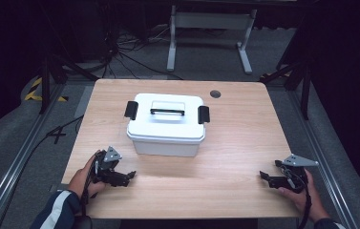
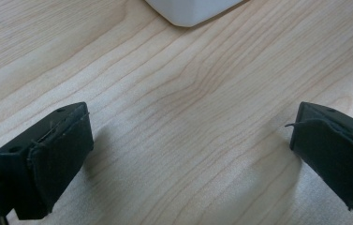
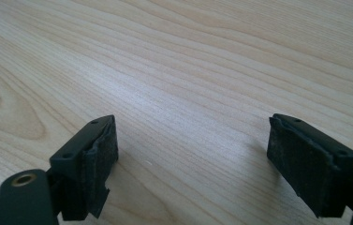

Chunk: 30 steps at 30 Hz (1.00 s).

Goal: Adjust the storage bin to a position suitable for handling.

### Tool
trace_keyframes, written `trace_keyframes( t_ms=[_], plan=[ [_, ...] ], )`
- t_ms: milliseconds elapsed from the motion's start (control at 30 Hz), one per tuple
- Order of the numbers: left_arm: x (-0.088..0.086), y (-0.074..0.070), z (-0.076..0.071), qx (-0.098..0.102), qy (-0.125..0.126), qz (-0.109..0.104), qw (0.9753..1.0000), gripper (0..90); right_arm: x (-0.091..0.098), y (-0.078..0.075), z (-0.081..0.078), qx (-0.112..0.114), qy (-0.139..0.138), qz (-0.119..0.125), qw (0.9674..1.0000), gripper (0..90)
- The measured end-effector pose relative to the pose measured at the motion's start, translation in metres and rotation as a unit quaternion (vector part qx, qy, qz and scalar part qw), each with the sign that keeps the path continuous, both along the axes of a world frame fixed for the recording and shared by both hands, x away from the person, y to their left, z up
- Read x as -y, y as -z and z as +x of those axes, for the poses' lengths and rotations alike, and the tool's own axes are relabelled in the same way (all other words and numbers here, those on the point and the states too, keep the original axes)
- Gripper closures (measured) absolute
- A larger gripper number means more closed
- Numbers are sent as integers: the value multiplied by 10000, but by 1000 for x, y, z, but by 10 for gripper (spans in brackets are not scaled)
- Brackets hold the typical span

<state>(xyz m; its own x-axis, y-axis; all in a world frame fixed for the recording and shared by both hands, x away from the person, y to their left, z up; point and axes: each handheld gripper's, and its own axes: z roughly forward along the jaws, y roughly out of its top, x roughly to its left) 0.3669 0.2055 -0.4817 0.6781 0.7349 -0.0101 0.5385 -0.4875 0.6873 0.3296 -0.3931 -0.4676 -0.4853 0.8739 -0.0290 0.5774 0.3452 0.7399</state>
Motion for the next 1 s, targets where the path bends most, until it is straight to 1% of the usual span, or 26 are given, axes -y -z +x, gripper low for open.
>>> trace_keyframes(
  t_ms=[67,100,133,167,200,233,267,300,333,433,500,533,567,600,633,667,733,767,867,900,933,967,1000],
  plan=[
    [0,0,3,22,90,21,10000,0,0,0,0,9,-9,4,10000,169],
    [1,0,3,-45,67,-32,10000,0,0,0,0,9,-11,3,10000,169],
    [0,0,5,12,91,-12,10000,0,0,0,0,-1,-21,-3,10000,168],
    [0,0,5,12,91,-12,10000,0,0,0,0,-1,-21,-3,10000,168],
    [1,0,5,-36,105,-32,9999,0,0,0,1,-2,-30,-2,10000,167],
    [0,0,7,-3,160,6,9999,0,1,0,1,0,-54,-13,10000,164],
    [1,0,7,-42,137,-46,9999,0,1,0,2,-14,-87,-53,9999,159],
    [1,0,8,-33,148,-37,9999,0,1,0,3,-29,-104,-51,9999,153],
    [1,0,9,-35,215,-29,9998,0,2,-1,4,-39,-134,-31,9999,148],
    [0,0,10,-30,289,-29,9996,0,1,-3,8,-150,-230,-122,9995,147],
    [0,0,10,-39,287,-45,9996,0,0,-6,10,-232,-288,-251,9990,158],
    [0,0,10,-43,299,-42,9995,1,-1,-7,12,-232,-305,-291,9988,170],
    [-1,-1,11,14,390,40,9992,3,-1,-8,13,-269,-345,-347,9984,196],
    [-1,0,11,-16,379,0,9993,2,-2,-10,14,-294,-435,-379,9979,231],
    [-1,0,11,-1,392,2,9992,2,-3,-12,15,-289,-490,-456,9973,240],
    [-2,0,11,-6,393,10,9992,3,-5,-15,17,-278,-529,-478,9971,241],
    [-2,0,10,6,399,7,9992,3,-9,-22,20,-242,-652,-361,9969,253],
    [-1,1,10,20,407,-44,9992,4,-11,-26,21,-219,-741,-346,9964,261],
    [-5,0,11,3,601,20,9982,4,-22,-38,26,-159,-950,-449,9943,279],
    [-6,-1,11,-13,667,38,9978,3,-32,-46,30,-153,-1110,-575,9920,285],
    [-6,-1,11,-25,662,15,9978,3,-37,-49,32,-142,-1167,-631,9911,289],
    [-6,-1,11,-25,662,15,9978,1,-37,-49,32,-142,-1167,-631,9911,289],
    [-6,0,11,-30,660,11,9978,1,-42,-54,34,-121,-1249,-672,9898,294]
  ],
)
